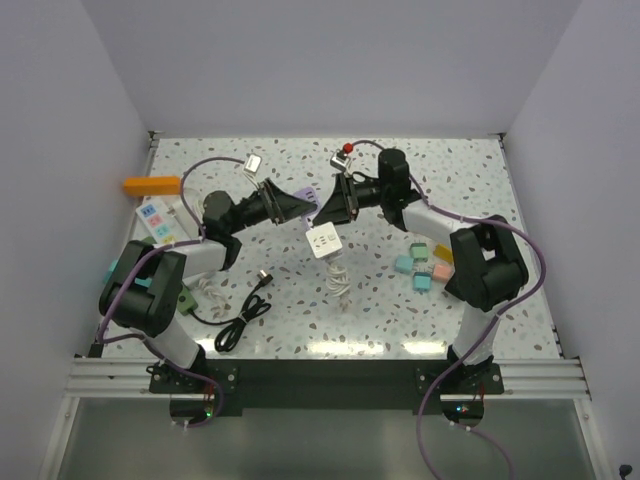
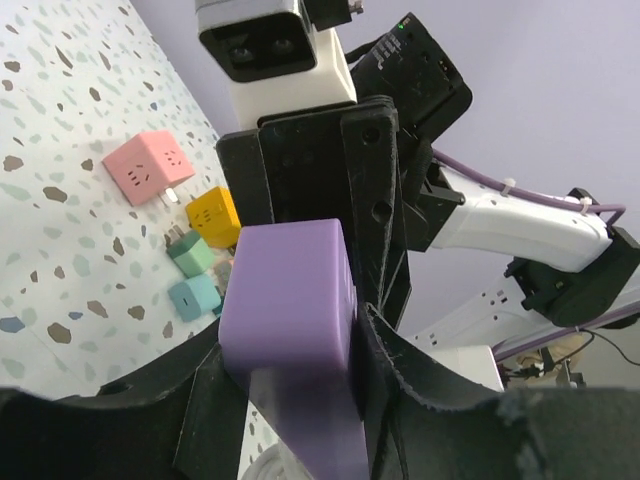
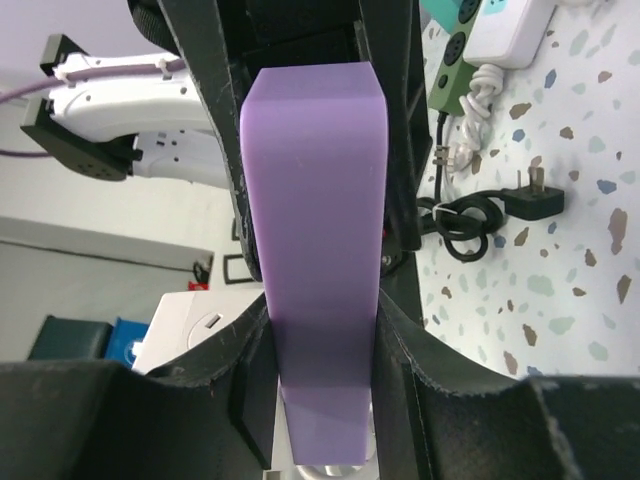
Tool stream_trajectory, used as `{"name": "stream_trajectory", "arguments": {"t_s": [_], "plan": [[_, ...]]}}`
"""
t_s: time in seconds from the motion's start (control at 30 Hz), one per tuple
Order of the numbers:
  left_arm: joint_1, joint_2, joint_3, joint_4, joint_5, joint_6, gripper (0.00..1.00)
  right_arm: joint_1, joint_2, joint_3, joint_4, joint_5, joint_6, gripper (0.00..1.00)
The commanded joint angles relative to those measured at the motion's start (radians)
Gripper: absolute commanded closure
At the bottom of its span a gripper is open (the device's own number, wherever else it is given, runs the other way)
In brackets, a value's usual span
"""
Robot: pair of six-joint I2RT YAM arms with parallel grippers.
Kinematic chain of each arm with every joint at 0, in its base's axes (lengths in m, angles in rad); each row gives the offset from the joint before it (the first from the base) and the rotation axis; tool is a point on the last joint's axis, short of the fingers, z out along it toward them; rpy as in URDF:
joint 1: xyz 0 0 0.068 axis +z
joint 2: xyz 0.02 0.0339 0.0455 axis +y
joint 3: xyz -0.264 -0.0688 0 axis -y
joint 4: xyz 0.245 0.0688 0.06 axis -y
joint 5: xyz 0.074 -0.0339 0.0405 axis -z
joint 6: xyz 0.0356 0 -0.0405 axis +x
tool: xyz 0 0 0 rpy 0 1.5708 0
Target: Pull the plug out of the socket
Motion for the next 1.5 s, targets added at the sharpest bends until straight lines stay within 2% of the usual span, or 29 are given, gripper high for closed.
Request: {"name": "stream_trajectory", "arguments": {"t_s": [0.0,0.03,0.07,0.1,0.13,0.17,0.2,0.23,0.27,0.43,0.5,0.53,0.57,0.63,0.67,0.77,0.93,1.1,1.3,1.37,1.47], "plan": [[-0.018,-0.017,-0.007,0.081,0.058,0.002,0.59,0.000,-0.020,0.023,0.084,0.001,0.101,1.00],[-0.018,-0.019,-0.007,0.078,0.054,0.004,0.66,0.000,-0.022,0.024,0.067,0.003,0.098,1.00],[-0.018,-0.019,-0.004,0.075,0.051,0.004,0.80,0.000,-0.028,0.024,0.048,0.004,0.076,0.78],[-0.018,-0.019,-0.003,0.072,0.047,0.004,0.86,0.000,-0.032,0.032,0.013,0.021,0.046,0.63],[-0.016,-0.016,-0.001,0.067,0.044,0.004,0.92,0.000,-0.036,0.042,-0.131,0.032,-0.001,0.51],[-0.016,-0.017,-0.001,0.064,0.041,0.005,1.00,0.000,-0.045,0.058,-0.236,0.054,-0.141,0.37],[-0.015,-0.019,0.002,0.058,0.033,0.008,1.00,-0.001,-0.046,0.108,-0.371,0.135,-0.238,0.16],[-0.010,-0.019,0.004,0.050,0.031,0.012,1.00,-0.004,-0.043,0.137,-0.650,0.191,-0.339,0.08],[-0.007,-0.023,0.002,0.050,0.031,0.012,1.00,-0.008,-0.043,0.147,-0.706,0.220,-0.433,0.02],[0.036,-0.029,-0.006,0.027,0.036,0.002,1.00,-0.098,-0.144,-0.012,-0.631,0.317,-0.380,0.02],[0.045,-0.039,0.014,-0.061,0.015,0.056,1.00,-0.109,-0.198,0.006,-0.733,0.401,-0.470,0.02],[0.045,-0.045,0.029,-0.247,-0.005,0.100,1.00,-0.103,-0.210,0.029,-0.884,0.523,-0.569,0.02],[0.045,-0.063,0.086,-0.375,-0.080,0.222,1.00,-0.081,-0.220,0.077,-0.960,0.576,-0.616,0.02],[0.025,-0.075,0.150,-0.684,-0.158,0.332,1.00,-0.045,-0.244,0.111,-1.098,0.677,-0.697,0.02],[0.017,-0.077,0.207,-0.760,-0.201,0.367,1.00,-0.002,-0.250,0.127,-1.130,0.769,-0.713,0.02],[-0.001,-0.066,0.299,-0.960,-0.345,0.436,1.00,0.078,-0.289,0.145,-1.177,0.895,-0.738,0.02],[-0.044,-0.036,0.398,-1.189,-0.456,0.508,1.00,0.146,-0.348,0.139,-1.136,0.961,-0.736,0.02],[-0.055,-0.020,0.393,-1.198,-0.466,0.495,1.00,0.157,-0.376,0.147,-1.125,1.041,-0.698,0.02],[-0.062,-0.028,0.366,-1.119,-0.424,0.453,1.00,0.158,-0.307,0.113,-1.047,0.908,-0.661,0.02],[-0.072,-0.031,0.373,-1.119,-0.427,0.450,1.00,0.161,-0.290,0.099,-0.974,0.827,-0.629,0.02],[-0.079,-0.028,0.387,-1.128,-0.430,0.441,1.00,0.179,-0.257,0.101,-0.918,0.788,-0.600,0.02]]}}
